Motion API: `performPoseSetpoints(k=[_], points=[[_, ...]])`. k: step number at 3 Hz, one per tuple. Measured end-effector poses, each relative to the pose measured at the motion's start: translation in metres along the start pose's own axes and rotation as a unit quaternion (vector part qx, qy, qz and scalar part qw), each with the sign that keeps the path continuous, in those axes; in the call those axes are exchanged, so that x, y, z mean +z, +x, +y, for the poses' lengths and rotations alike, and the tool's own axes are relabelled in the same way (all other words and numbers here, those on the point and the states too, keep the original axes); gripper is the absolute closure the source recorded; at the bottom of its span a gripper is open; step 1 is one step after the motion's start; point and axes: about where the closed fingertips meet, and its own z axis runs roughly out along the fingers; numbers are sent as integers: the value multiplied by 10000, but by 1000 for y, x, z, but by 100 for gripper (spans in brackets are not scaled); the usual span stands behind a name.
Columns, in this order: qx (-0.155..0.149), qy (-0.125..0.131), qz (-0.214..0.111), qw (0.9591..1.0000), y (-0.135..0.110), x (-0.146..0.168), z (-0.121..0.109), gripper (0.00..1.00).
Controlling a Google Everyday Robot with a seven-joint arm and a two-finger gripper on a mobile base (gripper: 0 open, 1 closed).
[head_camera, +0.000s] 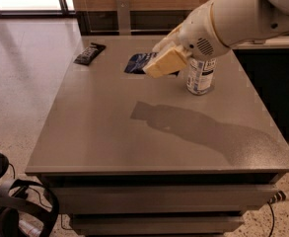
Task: Move rxbar blueberry near rxbar chocolate
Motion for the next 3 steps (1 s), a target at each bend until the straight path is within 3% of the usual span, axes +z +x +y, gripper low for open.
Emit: performPoseSetpoints(k=[1,3], points=[[-56,183,67,9998,-24,12,-25,100],[216,584,-424,9972,-54,55,-71,100]])
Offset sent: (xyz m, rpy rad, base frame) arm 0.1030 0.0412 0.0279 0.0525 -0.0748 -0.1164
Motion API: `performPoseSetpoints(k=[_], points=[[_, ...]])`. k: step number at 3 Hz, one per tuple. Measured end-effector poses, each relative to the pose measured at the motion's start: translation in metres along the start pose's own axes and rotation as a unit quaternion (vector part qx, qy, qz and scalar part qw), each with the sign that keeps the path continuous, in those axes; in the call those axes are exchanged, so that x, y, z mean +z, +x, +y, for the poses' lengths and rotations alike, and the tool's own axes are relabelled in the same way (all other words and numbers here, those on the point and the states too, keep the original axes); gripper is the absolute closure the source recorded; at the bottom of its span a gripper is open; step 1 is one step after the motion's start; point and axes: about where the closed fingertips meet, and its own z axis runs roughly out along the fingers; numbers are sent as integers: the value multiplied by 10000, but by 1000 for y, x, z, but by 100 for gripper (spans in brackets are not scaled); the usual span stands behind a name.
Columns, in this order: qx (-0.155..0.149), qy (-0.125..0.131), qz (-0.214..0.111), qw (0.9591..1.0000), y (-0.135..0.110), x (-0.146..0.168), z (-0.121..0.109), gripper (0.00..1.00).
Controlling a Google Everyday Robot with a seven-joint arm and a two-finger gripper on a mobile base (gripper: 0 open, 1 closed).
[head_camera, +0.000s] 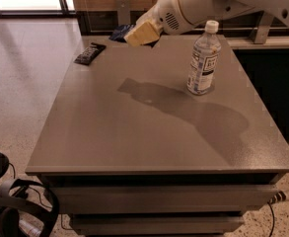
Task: Move rxbar blueberry near rxbar chocolate
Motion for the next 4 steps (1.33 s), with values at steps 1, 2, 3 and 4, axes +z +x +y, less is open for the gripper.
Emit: performPoseSetpoints(k=[1,2,3,4], points=[[25,-34,-14,10000,-1,4,0,100],[-11,-21,218,9998,-3,33,-12,100],[-6,65,695,9976,1,86,-31,100],[96,123,998,9949,10,127,-41,100]])
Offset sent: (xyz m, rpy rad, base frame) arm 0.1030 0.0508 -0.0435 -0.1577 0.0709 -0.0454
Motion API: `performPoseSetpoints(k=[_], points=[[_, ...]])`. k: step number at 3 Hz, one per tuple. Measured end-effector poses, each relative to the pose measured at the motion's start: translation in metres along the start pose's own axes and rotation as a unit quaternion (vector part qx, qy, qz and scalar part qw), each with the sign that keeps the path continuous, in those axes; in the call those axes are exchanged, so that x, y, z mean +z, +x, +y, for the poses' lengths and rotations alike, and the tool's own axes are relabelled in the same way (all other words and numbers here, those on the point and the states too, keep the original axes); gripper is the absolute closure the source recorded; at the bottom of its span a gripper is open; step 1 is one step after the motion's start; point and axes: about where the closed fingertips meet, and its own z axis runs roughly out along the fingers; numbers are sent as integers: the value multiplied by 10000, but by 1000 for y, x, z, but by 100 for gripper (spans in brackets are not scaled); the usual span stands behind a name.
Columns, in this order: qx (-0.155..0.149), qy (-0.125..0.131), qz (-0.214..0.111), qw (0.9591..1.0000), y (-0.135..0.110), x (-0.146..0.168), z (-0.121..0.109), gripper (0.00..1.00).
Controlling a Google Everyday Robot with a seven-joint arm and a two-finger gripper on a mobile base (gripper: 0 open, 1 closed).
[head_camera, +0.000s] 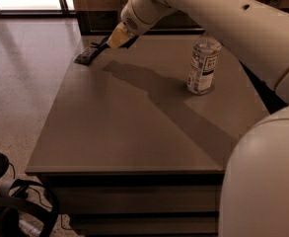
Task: Move rxbar blueberry near rxbar chocolate
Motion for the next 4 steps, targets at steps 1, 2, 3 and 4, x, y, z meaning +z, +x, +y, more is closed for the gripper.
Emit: performPoseSetpoints(k=[1,2,3,4], points=[[173,25,158,9997,5,33,-5,100],[405,-46,142,9991,13,62,-5,100],[667,-212,1,9975,21,92,-3,82],[686,-244,7,9973,23,97,-1,59]])
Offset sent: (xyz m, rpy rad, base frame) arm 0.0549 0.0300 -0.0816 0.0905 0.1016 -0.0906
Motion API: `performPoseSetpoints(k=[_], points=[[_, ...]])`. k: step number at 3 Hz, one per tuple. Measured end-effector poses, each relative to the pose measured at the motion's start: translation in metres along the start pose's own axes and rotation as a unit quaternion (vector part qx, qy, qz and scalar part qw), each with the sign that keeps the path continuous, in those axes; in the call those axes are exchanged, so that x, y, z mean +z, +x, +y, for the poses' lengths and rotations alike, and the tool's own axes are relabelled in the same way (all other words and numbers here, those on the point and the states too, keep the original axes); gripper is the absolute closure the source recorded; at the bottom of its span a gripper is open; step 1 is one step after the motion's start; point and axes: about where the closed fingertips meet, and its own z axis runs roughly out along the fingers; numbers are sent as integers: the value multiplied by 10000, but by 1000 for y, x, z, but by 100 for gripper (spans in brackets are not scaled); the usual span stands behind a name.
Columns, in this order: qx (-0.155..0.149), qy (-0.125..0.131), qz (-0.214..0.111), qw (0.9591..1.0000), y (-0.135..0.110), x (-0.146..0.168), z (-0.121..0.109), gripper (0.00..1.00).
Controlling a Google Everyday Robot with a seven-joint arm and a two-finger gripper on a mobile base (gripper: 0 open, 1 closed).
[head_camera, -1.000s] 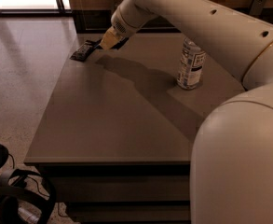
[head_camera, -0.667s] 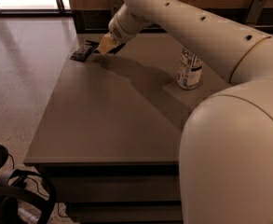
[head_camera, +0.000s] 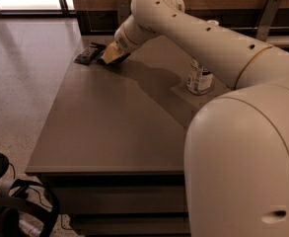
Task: Move rxbar blueberry near rxbar chocolate
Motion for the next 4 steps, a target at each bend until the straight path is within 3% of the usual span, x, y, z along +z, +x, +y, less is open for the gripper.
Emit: performPoseSetpoints(k=[2,3,4], points=[[-8,-35,24,10000,1,5,3,12],[-12,-64,43,10000,2,9,6,0],[-12,-64,43,10000,2,9,6,0]])
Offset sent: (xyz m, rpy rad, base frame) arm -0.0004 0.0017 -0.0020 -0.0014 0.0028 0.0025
